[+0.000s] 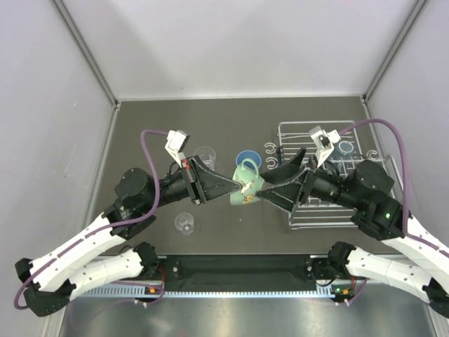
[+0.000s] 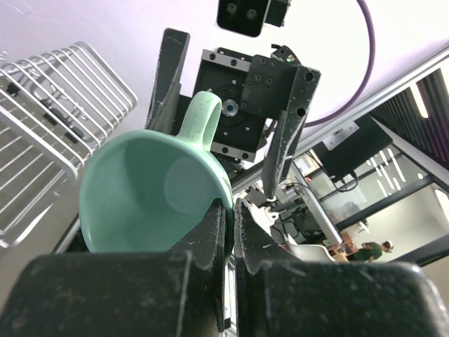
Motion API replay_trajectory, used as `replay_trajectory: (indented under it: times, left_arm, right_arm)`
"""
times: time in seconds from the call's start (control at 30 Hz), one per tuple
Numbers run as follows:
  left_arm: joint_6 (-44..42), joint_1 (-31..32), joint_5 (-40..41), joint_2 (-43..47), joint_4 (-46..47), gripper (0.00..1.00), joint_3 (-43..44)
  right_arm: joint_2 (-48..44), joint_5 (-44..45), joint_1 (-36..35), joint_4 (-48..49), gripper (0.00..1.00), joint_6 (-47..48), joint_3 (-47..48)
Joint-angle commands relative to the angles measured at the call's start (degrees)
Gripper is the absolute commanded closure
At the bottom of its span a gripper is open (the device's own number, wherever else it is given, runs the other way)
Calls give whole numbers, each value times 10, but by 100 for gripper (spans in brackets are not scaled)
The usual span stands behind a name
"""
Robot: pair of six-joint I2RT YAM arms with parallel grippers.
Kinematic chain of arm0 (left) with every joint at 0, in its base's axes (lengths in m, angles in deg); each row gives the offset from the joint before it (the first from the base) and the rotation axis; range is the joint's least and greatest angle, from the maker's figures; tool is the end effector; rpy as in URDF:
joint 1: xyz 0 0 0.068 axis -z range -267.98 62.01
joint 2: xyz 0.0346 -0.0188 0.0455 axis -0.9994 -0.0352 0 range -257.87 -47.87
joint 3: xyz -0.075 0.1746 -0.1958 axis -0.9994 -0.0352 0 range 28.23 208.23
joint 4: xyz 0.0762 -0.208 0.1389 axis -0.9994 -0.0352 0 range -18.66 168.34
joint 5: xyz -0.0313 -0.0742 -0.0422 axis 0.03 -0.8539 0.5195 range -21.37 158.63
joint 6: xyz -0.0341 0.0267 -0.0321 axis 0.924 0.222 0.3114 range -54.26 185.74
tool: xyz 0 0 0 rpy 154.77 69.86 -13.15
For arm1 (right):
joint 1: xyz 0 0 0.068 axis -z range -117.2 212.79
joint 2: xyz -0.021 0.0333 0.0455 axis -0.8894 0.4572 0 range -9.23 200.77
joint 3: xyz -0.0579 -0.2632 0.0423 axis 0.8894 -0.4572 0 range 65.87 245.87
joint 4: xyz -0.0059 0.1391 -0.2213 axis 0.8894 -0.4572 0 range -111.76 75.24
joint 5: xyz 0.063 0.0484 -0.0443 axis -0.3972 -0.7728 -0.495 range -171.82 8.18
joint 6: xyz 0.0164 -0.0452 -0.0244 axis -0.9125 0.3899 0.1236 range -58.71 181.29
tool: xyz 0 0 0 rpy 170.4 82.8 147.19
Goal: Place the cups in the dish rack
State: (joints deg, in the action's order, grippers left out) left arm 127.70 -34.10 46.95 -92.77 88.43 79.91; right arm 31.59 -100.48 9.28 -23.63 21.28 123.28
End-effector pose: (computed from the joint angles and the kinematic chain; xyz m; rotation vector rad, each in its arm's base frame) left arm 0.0906 -0.1464 0.4195 0.2873 1.5587 -1.9094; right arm 0.0769 0.1231 0.4280 -0.4927 1.5715 1.5321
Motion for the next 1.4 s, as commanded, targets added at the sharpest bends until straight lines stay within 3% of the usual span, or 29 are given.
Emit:
replay_trajectory:
  times: [0.0, 0.3, 0.43, 0.83, 1.27, 1.37]
  left_arm:
    - [24, -1, -12, 13, 85, 100, 3]
    - [41, 0, -7, 16, 90, 100, -11]
    - [47, -1, -6, 16, 104, 100, -18]
    - [57, -1, -10, 1, 128, 100, -18]
    - [59, 0, -12, -9, 145, 100, -16]
    - [57, -1, -10, -7, 146, 100, -15]
  right_arm:
    - [9, 3, -7, 53, 9, -7, 15]
    - [28, 31, -8, 65, 23, -2, 39]
    - [44, 34, -8, 65, 39, 0, 47]
    - [53, 48, -12, 115, 62, -20, 32]
    - [82, 70, -15, 104, 58, -24, 48]
    - [87, 69, -16, 104, 62, -24, 51]
